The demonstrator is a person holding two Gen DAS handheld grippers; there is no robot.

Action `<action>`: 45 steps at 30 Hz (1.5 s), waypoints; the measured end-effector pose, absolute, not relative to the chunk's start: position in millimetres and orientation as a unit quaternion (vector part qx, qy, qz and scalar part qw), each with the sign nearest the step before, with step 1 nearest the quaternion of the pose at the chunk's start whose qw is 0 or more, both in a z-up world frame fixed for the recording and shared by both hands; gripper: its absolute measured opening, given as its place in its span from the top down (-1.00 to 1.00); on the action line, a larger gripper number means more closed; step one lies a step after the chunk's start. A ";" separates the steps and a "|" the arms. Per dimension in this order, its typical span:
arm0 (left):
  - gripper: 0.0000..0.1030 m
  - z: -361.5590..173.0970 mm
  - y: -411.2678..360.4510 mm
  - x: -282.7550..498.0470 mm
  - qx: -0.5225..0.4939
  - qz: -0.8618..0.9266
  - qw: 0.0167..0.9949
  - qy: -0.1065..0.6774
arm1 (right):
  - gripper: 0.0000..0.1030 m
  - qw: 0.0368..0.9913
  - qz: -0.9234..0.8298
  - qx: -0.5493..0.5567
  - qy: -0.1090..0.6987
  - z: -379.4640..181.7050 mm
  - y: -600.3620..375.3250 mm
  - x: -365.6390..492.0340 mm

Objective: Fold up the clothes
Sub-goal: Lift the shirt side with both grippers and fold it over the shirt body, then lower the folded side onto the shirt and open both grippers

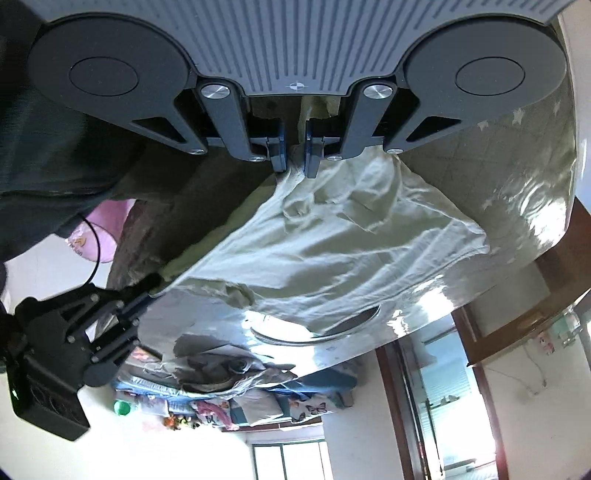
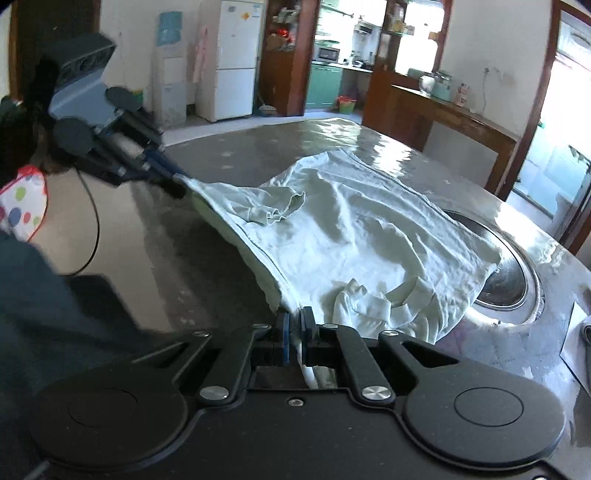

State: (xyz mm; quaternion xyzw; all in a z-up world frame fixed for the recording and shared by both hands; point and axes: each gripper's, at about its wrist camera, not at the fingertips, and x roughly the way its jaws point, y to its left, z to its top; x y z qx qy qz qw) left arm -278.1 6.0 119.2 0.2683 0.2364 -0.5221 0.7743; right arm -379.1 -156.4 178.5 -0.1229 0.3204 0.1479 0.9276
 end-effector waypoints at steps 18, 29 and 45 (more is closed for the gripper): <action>0.81 175.9 -65.2 -153.2 0.202 -0.471 0.831 0.217 | 0.88 0.936 0.123 -0.166 0.286 252.2 -222.0 -256.1; 0.82 155.0 -150.7 -6.6 0.182 -0.438 0.837 0.272 | 0.88 0.924 0.108 -0.186 0.317 229.7 -276.7 -113.4; 0.76 89.3 -185.2 73.7 0.142 -0.395 0.832 0.362 | 0.49 0.939 0.062 -0.041 0.335 159.1 -344.8 -46.6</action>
